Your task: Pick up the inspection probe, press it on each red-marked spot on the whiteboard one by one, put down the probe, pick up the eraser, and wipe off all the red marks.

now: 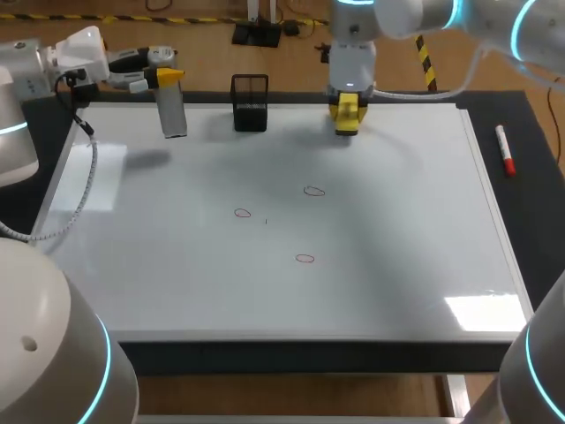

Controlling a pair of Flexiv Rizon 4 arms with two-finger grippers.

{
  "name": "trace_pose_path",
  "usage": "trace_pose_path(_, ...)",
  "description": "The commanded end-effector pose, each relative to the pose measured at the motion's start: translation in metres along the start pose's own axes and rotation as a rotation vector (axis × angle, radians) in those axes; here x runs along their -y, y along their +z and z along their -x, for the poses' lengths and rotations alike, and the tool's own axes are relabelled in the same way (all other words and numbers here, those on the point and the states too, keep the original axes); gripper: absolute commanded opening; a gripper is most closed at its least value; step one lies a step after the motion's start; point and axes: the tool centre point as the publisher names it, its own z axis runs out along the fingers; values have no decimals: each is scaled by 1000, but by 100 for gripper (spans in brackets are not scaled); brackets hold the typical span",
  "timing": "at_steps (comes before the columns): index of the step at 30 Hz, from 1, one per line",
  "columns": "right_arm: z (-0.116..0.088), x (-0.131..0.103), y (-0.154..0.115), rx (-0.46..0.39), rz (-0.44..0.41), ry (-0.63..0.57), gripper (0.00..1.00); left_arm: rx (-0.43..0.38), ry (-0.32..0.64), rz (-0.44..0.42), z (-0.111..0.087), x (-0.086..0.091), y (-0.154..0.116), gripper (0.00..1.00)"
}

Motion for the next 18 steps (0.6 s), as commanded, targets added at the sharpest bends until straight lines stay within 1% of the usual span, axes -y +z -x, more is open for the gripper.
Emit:
trace_pose_path(1, -45, -21, -11, 26, -67, 24, 0, 0, 0, -1, 0, 1, 0, 0)
trace_pose_path(10, -107, -38, -10, 40, -65, 120, 0, 0, 0, -1, 0, 1, 0, 0)
trace_pose_path(13, -120, -48, -10, 43, -69, 146, 0, 0, 0, -1, 0, 1, 0, 0)
trace_pose_path(18, -142, -57, -9, 55, -76, 175, 0, 0, 0, -1, 0, 1, 0, 0)
